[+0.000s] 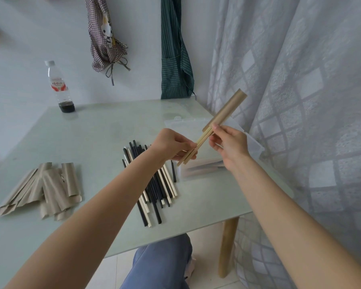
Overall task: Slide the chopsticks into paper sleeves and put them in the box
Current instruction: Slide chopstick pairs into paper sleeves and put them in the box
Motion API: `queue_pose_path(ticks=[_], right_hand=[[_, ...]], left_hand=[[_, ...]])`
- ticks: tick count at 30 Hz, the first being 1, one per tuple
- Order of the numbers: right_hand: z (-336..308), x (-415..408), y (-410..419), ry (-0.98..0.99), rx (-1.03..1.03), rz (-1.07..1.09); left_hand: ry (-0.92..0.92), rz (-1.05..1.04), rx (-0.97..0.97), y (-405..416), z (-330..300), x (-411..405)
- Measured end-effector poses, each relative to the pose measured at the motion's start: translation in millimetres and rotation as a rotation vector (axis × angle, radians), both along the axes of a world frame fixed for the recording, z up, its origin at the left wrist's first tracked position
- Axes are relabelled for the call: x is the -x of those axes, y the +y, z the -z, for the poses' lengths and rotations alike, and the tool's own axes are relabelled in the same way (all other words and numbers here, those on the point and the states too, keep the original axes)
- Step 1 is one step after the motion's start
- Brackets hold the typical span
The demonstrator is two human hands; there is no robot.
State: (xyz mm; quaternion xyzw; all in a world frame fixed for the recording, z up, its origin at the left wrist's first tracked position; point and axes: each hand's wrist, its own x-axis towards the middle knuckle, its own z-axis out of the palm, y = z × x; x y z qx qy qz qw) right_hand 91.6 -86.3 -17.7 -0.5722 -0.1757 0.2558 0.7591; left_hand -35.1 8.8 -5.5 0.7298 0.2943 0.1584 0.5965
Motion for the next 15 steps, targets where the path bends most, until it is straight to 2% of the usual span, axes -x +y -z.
queue_pose_path(ticks=[9, 12, 15], right_hand=[[4.9, -11.3, 0.4, 0.049, 0.006, 0.03], [3.3, -15.8, 1.6, 0.019, 0.049, -0.012], [-7.9, -21.2, 4.4, -0.007, 0.009, -0.062]], left_hand=[[-0.048, -0.023, -0.046, 1.9, -0.9, -25.2], [-0.033, 0.041, -0.051, -1.5, -2.2, -32.6], [-0.033, -0.006, -0.122, -1.5, -5.9, -45.0]])
